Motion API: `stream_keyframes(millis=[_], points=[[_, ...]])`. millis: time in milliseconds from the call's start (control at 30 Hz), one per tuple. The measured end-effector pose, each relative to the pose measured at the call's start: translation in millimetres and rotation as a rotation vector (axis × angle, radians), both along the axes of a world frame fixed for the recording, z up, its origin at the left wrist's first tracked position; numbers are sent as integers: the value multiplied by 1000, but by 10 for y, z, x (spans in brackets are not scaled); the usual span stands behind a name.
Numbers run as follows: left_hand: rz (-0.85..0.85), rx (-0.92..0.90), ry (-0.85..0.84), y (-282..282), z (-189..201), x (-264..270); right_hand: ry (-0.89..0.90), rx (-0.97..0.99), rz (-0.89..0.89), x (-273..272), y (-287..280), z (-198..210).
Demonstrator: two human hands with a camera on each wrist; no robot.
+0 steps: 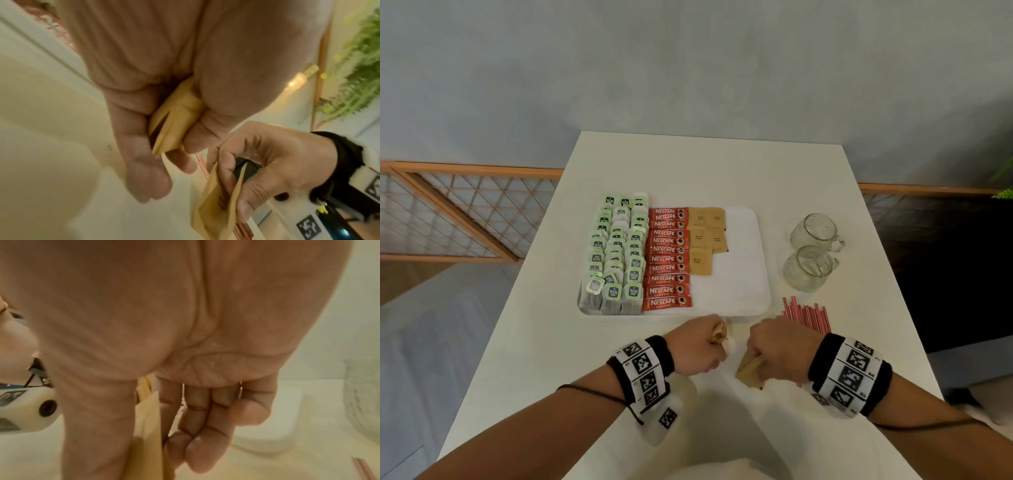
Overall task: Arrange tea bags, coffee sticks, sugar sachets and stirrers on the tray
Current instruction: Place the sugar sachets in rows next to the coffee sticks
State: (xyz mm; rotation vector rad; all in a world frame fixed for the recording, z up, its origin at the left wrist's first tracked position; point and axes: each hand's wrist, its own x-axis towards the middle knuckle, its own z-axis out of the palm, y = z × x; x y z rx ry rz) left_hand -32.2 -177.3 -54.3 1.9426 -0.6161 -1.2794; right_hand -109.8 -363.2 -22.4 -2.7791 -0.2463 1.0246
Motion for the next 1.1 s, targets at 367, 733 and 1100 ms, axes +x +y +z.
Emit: stream_keyframes(millis=[367, 733, 1100], points=[[332, -222, 461, 147, 167, 209, -85, 307, -113, 485, 132, 186], [486, -365, 544, 275, 222, 366, -273, 620, -311, 654, 120, 105], [560, -403, 311, 336, 196, 446, -215, 848, -567, 676, 136, -14]])
